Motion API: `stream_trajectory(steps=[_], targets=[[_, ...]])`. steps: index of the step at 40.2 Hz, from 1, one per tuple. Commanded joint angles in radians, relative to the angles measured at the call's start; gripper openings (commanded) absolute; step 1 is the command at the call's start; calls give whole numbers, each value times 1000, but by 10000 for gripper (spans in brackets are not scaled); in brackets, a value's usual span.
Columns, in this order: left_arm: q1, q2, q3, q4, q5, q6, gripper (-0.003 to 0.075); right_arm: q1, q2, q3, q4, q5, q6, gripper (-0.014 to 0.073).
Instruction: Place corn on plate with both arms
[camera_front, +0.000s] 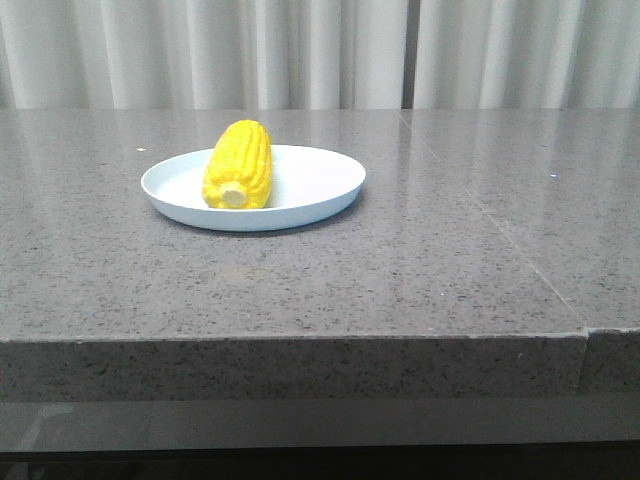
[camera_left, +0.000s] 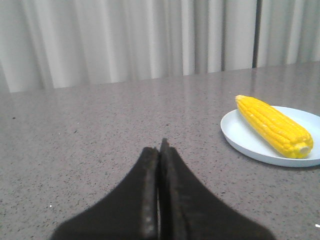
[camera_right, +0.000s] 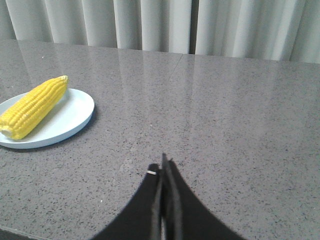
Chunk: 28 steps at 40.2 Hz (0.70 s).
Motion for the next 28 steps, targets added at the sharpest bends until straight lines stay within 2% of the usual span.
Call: stream_trajectory(steps=[1, 7, 12, 14, 28], targets=[[56, -22, 30, -45, -167, 4, -20, -7, 11, -24, -6, -84, -8, -68], [144, -22, 161, -95, -324, 4, -20, -7, 11, -24, -6, -84, -8, -68], [179, -22, 264, -100, -424, 4, -20, -7, 11, -24, -6, -84, -8, -68], [179, -22, 257, -100, -385, 4, -20, -7, 11, -24, -6, -84, -8, -68], [179, -22, 260, -100, -393, 4, -20, -7, 11, -24, -6, -83, -8, -68]])
